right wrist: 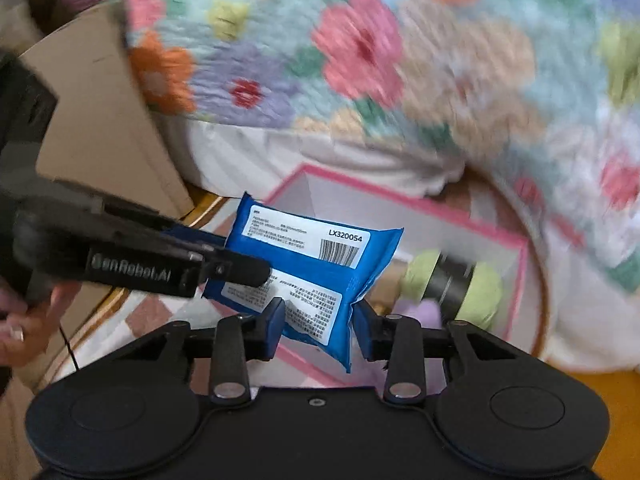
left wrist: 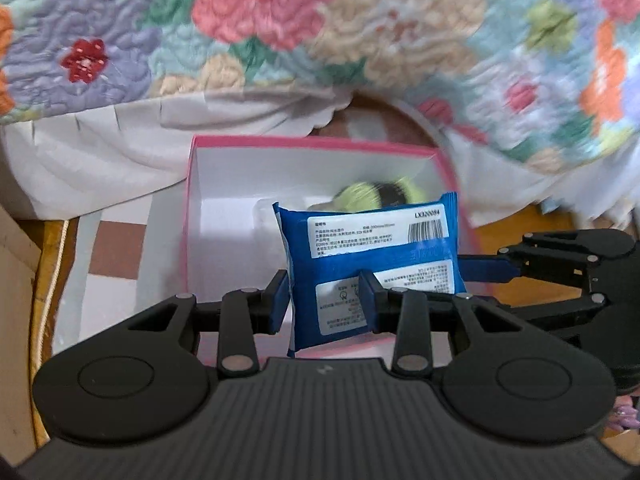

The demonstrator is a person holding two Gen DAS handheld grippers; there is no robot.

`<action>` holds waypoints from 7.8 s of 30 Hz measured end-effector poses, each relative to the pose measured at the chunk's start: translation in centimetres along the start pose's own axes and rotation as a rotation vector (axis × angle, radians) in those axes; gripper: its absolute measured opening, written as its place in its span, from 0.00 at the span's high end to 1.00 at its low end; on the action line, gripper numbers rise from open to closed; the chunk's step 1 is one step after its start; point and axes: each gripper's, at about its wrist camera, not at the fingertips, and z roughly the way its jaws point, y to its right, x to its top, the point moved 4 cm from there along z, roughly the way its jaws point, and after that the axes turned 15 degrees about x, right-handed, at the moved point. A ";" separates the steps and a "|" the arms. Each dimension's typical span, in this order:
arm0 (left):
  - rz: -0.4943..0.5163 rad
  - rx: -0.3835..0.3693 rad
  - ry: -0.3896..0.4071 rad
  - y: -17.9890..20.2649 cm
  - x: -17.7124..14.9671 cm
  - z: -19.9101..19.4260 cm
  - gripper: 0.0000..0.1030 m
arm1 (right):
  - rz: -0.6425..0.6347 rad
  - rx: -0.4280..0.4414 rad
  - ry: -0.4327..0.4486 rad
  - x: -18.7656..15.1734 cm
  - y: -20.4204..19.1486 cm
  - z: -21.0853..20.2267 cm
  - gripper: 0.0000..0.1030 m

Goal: Organize objects
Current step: 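Lower the blue packet into the pink box and open the left gripper, then raise the left gripper and move it toward the orange sponge on the rug, then close the left gripper on the orange sponge, then lift the orange sponge with the left gripper and carry it over the pink box, then lower the sponge into the pink box and open the left gripper, then move the left gripper back toward the white soap bar on the rug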

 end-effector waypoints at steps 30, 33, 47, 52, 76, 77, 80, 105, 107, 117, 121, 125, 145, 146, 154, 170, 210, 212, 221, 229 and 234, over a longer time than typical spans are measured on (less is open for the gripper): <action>0.007 0.197 -0.102 -1.1 -1.6 5.4 0.53 | 0.418 0.095 -0.007 -4.9 7.4 10.9 0.61; -0.028 0.147 -0.094 -1.5 -1.9 3.6 0.53 | 0.364 0.068 0.014 -4.3 6.2 8.7 0.55; -0.095 0.063 -0.098 -4.6 -5.3 -6.6 0.52 | 0.098 0.046 0.039 -2.5 -4.5 -1.8 0.39; -0.076 0.108 -0.066 -5.6 -6.9 -10.3 0.45 | -0.001 0.032 0.017 -2.7 -7.9 -5.3 0.31; 0.028 0.117 -0.033 -0.2 -16.9 -12.3 0.14 | -0.368 -0.045 -0.081 -14.5 -13.5 -7.7 0.12; 0.035 0.116 -0.051 0.1 -17.1 -11.5 0.14 | -0.370 -0.056 -0.075 -15.1 -13.1 -7.3 0.12; 0.015 0.077 -0.087 0.9 -17.9 -9.2 0.14 | -0.375 -0.080 -0.065 -16.7 -11.5 -5.9 0.12; -0.126 -0.120 0.054 4.9 -21.7 2.9 0.29 | -0.081 -0.138 0.021 -21.1 -0.9 4.1 0.13; -0.108 -0.130 0.053 5.6 -21.8 3.5 0.31 | -0.093 -0.157 0.013 -21.2 -0.6 4.6 0.14; -0.134 -0.208 0.059 7.3 -21.3 5.0 0.59 | -0.187 -0.146 0.030 -21.1 -1.2 4.8 0.34; -0.181 -0.229 0.037 6.7 -21.3 4.5 0.60 | -0.192 -0.170 0.031 -21.0 -1.7 4.3 0.44; -0.188 -0.241 0.020 6.5 -21.3 3.7 0.60 | -0.173 -0.166 0.029 -21.0 -2.4 3.7 0.44; -0.165 -0.293 0.028 4.5 -21.4 -4.7 0.59 | -0.171 -0.134 0.037 -19.8 -9.0 -0.4 0.29; -0.145 -0.282 0.049 4.6 -21.3 -5.3 0.59 | -0.174 -0.136 0.039 -19.7 -9.2 -0.6 0.29; -0.119 -0.264 0.123 4.3 -20.8 -8.4 0.59 | -0.222 -0.143 0.053 -17.9 -11.8 -2.5 0.29; -0.139 -0.271 0.133 1.5 -12.6 -10.5 0.59 | -0.244 -0.068 0.097 -10.4 -12.1 -4.2 0.29; -0.243 0.017 -0.009 -1.4 -4.3 2.4 0.48 | 0.065 -0.119 0.041 -3.3 1.6 4.4 0.34; -0.215 0.049 0.012 -1.5 -4.4 0.6 0.44 | 0.050 -0.121 0.055 -3.3 0.4 3.1 0.32; -0.123 0.119 -0.011 -1.9 -5.5 -6.9 0.39 | -0.056 -0.123 0.116 -3.1 -6.0 -1.9 0.23; -0.091 0.113 0.008 -2.7 -7.4 -13.2 0.31 | -0.121 -0.112 0.092 -3.6 -10.7 -6.2 0.17; -0.070 0.102 0.017 -3.3 -8.8 -15.8 0.29 | -0.162 -0.092 0.068 -4.5 -13.0 -9.0 0.13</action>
